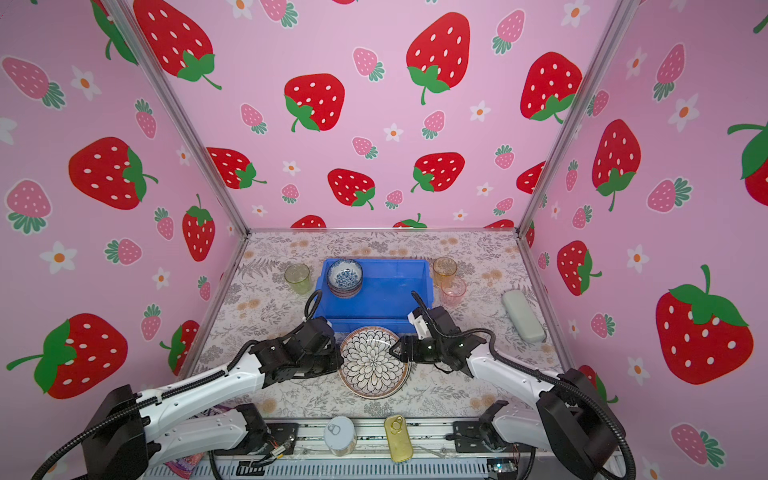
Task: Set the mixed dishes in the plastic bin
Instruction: 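Lift the flower plate off the zigzag-rimmed plate with both grippers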
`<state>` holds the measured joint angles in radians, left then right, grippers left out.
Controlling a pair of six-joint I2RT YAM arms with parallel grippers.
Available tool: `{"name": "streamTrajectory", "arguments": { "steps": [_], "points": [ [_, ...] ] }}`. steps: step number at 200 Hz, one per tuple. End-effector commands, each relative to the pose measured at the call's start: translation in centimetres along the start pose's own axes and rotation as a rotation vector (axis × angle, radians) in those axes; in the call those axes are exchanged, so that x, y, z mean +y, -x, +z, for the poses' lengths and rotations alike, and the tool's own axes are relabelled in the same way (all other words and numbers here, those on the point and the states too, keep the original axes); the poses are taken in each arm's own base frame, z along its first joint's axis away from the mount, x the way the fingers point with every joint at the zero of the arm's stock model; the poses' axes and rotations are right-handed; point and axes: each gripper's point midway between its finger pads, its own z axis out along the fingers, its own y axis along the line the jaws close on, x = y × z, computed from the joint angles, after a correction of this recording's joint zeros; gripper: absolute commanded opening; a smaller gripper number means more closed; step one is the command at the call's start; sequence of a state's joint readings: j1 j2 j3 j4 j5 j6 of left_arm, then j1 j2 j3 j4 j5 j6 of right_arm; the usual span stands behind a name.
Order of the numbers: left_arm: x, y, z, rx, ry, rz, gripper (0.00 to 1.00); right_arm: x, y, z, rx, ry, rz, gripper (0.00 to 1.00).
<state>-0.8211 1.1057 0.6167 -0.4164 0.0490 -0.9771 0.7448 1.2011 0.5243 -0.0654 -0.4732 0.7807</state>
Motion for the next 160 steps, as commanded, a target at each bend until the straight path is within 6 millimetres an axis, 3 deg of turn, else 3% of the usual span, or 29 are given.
{"name": "streamTrajectory", "arguments": {
  "steps": [1, 81, 160],
  "points": [
    [-3.4, 1.2, -1.2, -0.046, -0.145, -0.009, 0.00, 1.5, 1.6, -1.2, -0.044, 0.018, -0.037, 0.82],
    [-4.0, 1.4, -2.7, -0.074, -0.199, -0.037, 0.00, -0.2, 2.8, -3.6, -0.091, -0.073, -0.031, 0.90],
    [-5.5, 1.9, -4.4, -0.095, -0.288, -0.051, 0.00, 0.5, 2.2, -3.9, -0.051, -0.036, -0.042, 0.83]
  ]
}}
